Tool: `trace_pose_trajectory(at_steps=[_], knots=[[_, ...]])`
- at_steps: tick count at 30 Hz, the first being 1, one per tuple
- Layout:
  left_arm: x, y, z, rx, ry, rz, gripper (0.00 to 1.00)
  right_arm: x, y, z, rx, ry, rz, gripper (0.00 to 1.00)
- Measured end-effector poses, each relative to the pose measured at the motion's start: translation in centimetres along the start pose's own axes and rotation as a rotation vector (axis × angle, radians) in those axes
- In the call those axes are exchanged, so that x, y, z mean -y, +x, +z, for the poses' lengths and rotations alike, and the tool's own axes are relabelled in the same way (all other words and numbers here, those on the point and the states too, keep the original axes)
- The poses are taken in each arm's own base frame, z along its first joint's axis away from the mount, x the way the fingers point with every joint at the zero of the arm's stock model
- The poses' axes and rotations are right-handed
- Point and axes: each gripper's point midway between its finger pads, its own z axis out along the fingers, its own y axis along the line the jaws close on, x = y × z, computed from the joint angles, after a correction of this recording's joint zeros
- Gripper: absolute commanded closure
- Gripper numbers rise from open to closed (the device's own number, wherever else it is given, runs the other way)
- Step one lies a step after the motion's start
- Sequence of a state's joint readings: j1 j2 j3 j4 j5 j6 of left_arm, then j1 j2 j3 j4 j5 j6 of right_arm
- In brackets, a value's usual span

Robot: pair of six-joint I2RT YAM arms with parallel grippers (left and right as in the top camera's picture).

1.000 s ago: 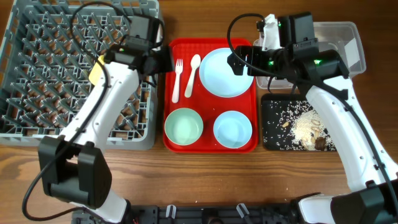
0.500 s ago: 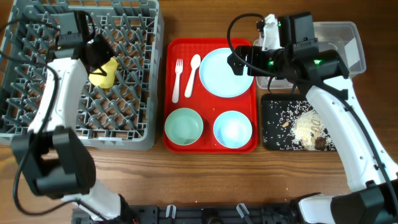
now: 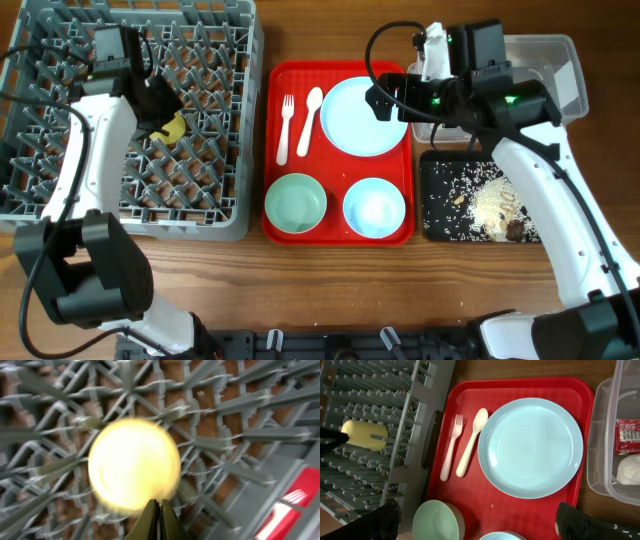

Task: Sort waste into correct bins and load items into the dishwasher rack
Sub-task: 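Move the left gripper to the white plastic fork and grasp it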

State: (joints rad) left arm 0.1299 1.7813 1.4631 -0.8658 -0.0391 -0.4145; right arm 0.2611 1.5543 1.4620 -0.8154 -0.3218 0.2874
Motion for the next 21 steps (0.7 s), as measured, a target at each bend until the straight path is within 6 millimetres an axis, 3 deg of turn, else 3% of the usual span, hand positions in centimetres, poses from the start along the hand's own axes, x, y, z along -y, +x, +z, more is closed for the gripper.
trace_pose_trajectory(at_steps=[4,8,12,14,16,18,21], knots=[[-1.0,0.1,-0.3,0.004,-0.044,-0.006,0.61,0.0,0.0,0.0,0.000,0.000,0.000,0.00],[-0.3,0.1,-1.1,0.008,-0.005,-0.017,0.60,0.0,0.0,0.0,0.000,0.000,0.000,0.01],[4.9,-0.8,-6.3,0.099,0.244,0.026,0.58,0.0,0.0,0.0,0.000,0.000,0.000,0.00],[8.8,0.3,-9.5,0.135,0.360,0.113,0.63,0.0,0.0,0.0,0.000,0.000,0.000,0.00],[12.0,2.4,-10.8,0.129,0.420,0.209,0.72,0.0,0.0,0.0,0.000,0.000,0.000,0.00],[15.4,5.8,-10.0,0.074,0.446,0.313,0.76,0.0,0.0,0.0,0.000,0.000,0.000,0.00],[17.9,8.8,-6.9,0.016,0.409,0.400,0.77,0.0,0.0,0.0,0.000,0.000,-0.001,0.00]])
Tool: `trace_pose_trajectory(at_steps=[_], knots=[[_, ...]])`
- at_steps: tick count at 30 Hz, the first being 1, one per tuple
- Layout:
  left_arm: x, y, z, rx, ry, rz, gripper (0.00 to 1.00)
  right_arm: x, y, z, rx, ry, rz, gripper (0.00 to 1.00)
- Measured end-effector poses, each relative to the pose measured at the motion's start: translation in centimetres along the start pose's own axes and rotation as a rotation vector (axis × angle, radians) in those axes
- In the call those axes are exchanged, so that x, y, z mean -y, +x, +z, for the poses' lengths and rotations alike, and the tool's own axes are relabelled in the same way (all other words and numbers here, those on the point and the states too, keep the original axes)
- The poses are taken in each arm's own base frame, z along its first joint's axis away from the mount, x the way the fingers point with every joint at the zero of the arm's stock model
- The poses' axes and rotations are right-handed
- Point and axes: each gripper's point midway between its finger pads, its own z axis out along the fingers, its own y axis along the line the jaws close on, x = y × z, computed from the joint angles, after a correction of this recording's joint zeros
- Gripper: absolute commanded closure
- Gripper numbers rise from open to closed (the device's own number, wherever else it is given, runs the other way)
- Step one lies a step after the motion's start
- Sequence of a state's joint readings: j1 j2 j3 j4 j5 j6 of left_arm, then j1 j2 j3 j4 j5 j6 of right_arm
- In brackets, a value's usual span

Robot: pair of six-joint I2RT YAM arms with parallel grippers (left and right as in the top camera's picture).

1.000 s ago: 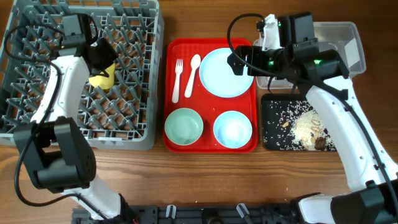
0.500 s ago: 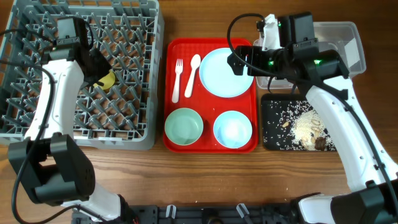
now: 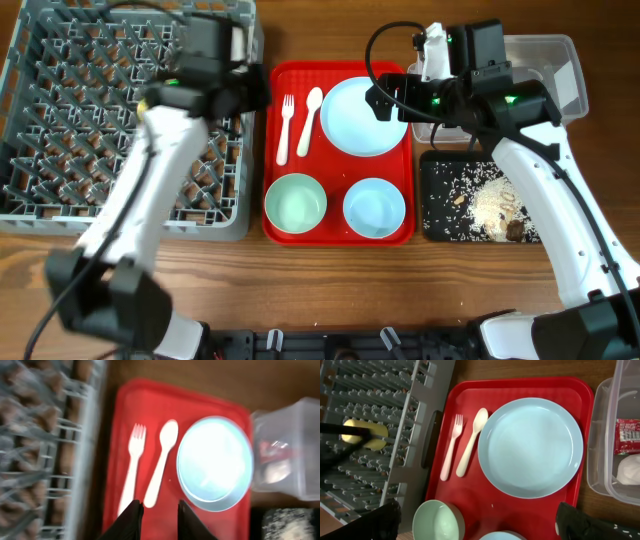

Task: Sort waste into correct bins and load items into the dishwasher rack
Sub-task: 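Move the left gripper to the white plastic fork and grasp it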

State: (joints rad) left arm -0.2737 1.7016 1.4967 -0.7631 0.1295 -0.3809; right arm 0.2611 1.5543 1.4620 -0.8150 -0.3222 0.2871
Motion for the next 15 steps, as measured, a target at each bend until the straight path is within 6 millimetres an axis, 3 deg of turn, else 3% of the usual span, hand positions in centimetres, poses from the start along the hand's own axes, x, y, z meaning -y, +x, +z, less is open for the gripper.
trace_pose_trajectory(at_steps=[1,4,8,12,15], knots=[[0.5,0.8,1.5,-0.026,-0.012,0.020,0.74,0.0,0.0,0.0,0.000,0.000,0.001,0.00],[1.7,2.7,5.3,-0.066,-0.052,0.083,0.54,0.0,0.0,0.0,0.000,0.000,0.000,0.00],[1.7,3.3,7.3,-0.050,-0.127,0.119,0.57,0.0,0.0,0.0,0.000,0.000,0.000,0.00],[0.6,3.3,8.6,-0.049,-0.177,0.123,0.70,0.0,0.0,0.0,0.000,0.000,0.000,0.00],[-0.1,4.0,9.8,-0.075,-0.200,0.122,0.69,0.0,0.0,0.0,0.000,0.000,0.000,0.00]])
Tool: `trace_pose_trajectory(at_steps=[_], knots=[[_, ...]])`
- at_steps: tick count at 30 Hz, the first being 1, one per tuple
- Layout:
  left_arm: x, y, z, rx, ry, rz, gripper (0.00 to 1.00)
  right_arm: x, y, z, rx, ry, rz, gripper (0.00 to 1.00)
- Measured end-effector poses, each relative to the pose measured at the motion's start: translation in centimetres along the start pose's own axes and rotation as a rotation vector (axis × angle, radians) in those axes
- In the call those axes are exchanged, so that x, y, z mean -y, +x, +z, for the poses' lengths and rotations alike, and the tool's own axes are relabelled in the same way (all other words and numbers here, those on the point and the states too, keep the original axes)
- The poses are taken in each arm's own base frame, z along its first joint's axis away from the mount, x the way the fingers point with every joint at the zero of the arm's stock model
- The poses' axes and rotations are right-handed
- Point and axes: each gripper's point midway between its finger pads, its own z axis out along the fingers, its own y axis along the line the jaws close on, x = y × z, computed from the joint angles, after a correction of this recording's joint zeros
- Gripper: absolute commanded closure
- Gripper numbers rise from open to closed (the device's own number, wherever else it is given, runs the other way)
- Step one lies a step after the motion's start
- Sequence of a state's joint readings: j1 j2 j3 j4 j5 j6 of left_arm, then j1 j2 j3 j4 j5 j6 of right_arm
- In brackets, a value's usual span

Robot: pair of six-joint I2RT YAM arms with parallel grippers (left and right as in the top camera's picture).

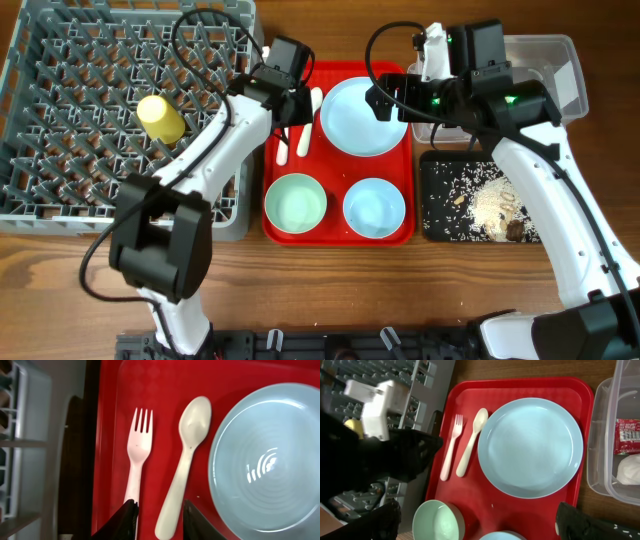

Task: Sort waste into correct bins and load items into the dishwasher rack
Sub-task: 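Move the left gripper to the white plastic fork and grasp it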

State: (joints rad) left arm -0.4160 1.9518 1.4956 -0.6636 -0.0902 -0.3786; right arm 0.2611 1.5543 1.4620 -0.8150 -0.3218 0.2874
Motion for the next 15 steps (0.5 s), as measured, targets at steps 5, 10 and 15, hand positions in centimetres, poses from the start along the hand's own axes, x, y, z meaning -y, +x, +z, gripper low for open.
trace_pose_trajectory(at_steps=[5,10,15], knots=[[-0.6,1.7,3.0,-0.066,-0.036,0.006,0.68,0.0,0.0,0.0,0.000,0.000,0.000,0.00],[-1.8,2.0,4.2,-0.088,-0.057,-0.013,0.69,0.0,0.0,0.0,0.000,0.000,0.000,0.00],[-3.3,1.5,4.4,-0.091,-0.063,-0.057,0.69,0.0,0.0,0.0,0.000,0.000,0.000,0.00]])
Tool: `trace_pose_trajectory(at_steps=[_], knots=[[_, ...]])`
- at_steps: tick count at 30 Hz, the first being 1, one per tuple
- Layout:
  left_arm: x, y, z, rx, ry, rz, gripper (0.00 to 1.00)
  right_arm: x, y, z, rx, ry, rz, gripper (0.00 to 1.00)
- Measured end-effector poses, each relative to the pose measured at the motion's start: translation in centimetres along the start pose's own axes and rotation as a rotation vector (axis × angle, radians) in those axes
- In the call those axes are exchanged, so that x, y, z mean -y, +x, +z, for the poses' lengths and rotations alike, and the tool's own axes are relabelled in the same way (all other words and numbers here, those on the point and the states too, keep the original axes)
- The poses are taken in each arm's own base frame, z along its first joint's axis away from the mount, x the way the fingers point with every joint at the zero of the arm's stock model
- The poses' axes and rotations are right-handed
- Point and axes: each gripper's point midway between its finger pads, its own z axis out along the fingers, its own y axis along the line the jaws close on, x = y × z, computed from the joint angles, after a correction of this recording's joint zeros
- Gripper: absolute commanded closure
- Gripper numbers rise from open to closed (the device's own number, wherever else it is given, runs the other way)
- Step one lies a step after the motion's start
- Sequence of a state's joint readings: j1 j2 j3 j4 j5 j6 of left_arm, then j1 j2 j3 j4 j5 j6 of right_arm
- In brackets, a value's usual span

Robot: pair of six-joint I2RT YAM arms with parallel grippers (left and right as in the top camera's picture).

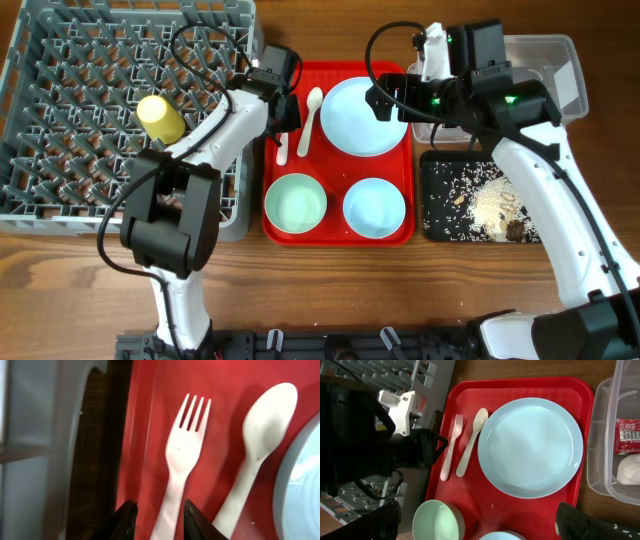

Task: Sort waste into correct bins and load items into the dishwasher rack
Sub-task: 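Move the left gripper to the white plastic fork and grasp it, then carry the fork into the dish rack and release it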

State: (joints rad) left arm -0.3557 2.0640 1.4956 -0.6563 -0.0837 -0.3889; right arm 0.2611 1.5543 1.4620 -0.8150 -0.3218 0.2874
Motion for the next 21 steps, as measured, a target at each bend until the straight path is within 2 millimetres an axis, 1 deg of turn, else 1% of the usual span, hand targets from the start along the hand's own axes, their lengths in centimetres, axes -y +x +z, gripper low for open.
trace_pose_trajectory(at_steps=[2,8,11,15,17,21], knots=[[0.3,0.1,0.2,-0.003,0.011,-0.001,0.69,0.0,0.0,0.0,0.000,0.000,0.000,0.00],[0.3,1.3,2.3,-0.052,0.005,0.001,0.69,0.0,0.0,0.0,0.000,0.000,0.000,0.00],[0.4,1.3,2.4,-0.052,0.008,0.001,0.70,0.0,0.0,0.0,0.000,0.000,0.000,0.00],[0.4,1.3,2.5,-0.051,0.009,-0.002,0.78,0.0,0.0,0.0,0.000,0.000,0.000,0.00],[0.4,1.4,2.6,-0.052,0.008,-0.001,0.87,0.0,0.0,0.0,0.000,0.000,0.000,0.00],[0.7,1.3,2.7,-0.048,0.011,-0.002,0.93,0.0,0.0,0.0,0.000,0.000,0.000,0.00]])
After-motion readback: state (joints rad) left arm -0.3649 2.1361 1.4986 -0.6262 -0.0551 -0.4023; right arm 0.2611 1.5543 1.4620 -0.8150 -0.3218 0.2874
